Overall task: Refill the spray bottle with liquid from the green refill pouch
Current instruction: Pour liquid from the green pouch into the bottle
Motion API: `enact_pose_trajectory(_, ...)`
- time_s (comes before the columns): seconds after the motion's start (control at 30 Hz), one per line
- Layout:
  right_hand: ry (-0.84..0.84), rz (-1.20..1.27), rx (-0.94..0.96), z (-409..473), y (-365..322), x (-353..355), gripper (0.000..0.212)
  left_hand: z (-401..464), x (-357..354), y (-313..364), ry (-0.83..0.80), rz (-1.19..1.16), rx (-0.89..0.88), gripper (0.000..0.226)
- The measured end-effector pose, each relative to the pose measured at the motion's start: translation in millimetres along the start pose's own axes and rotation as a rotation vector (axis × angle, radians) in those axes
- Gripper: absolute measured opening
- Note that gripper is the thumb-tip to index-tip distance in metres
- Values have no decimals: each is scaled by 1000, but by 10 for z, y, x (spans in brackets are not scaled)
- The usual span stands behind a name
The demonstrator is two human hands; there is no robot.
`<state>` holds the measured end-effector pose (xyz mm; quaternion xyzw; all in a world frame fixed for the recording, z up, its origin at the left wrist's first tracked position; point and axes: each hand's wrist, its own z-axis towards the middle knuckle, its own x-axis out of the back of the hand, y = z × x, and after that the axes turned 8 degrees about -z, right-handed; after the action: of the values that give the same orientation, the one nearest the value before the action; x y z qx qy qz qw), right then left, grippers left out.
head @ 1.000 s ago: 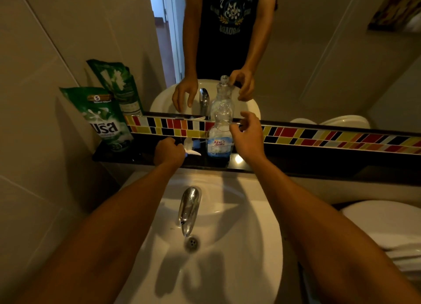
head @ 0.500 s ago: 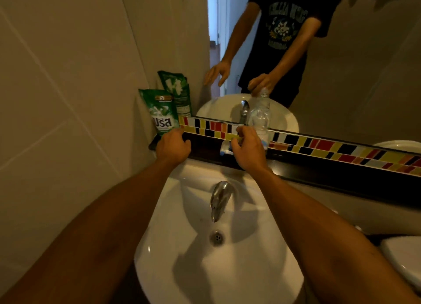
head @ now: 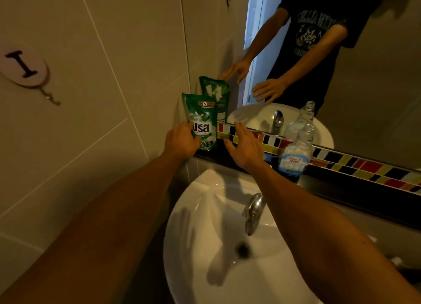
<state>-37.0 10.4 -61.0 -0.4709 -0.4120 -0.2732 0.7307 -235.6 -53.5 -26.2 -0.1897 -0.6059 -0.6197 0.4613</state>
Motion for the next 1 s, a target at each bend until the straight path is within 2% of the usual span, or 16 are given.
enact_pose_trajectory(0.2, 37, 128, 0, 378, -186, -170, 62, 399, 4, -109, 21, -208, 45, 45)
enact_pose_trajectory(0.4, 25, 308, -90, 773, -288, -379, 50, 846, 53, -42, 178, 36, -191, 50)
enact_pose_trajectory(0.6, -72, 485, -216, 1031, -266, -649, 39, 1202, 1, -84, 152, 167, -240, 48)
enact_pose_trajectory(0.8, -126, 462, -262, 1057, -213, -930, 36, 1387, -73, -183, 214, 119, -256, 36)
enact_pose_trajectory(1.0, -80, 436, -336, 1097, -166, -1077, 18, 1469, -172, -254, 353, 63, -338, 19)
